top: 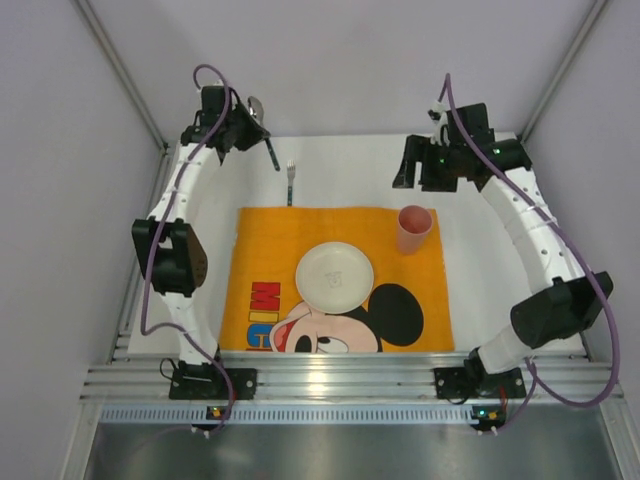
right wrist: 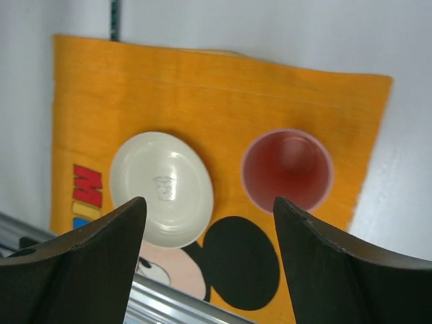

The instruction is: Set the dinner table for one person

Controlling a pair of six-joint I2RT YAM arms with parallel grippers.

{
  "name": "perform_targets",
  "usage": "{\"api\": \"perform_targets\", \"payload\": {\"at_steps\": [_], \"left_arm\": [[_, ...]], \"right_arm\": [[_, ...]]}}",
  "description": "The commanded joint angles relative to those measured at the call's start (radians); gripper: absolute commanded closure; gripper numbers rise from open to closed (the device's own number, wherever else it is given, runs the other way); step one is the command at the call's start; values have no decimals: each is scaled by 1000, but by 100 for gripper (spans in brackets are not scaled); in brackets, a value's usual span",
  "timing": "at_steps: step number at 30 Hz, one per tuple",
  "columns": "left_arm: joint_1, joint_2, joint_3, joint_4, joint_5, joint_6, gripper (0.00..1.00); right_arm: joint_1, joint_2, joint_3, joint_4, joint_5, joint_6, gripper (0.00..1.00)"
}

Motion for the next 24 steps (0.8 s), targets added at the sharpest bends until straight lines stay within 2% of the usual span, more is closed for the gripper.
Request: {"api": "perform_targets", "payload": {"at_steps": [1,8,13,19,24], "left_arm": [[-30,-113,-148,78,140,-139,100],[-191,-241,-330,167,153,-242,100],[-275,-252,-335,179,144,-253,100],[-311,-259,-329,201,151,-279,100],[-331,-262,-330,216,159,-302,100]], "right_arm": [[48,55,17,133,-255,68,24],[135,196,125,181,-355,94,26],[195,239,140,208,-354,109,27],[246,256,82,235,-306,129,28],[256,239,-1,281,-291,146,38]]}}
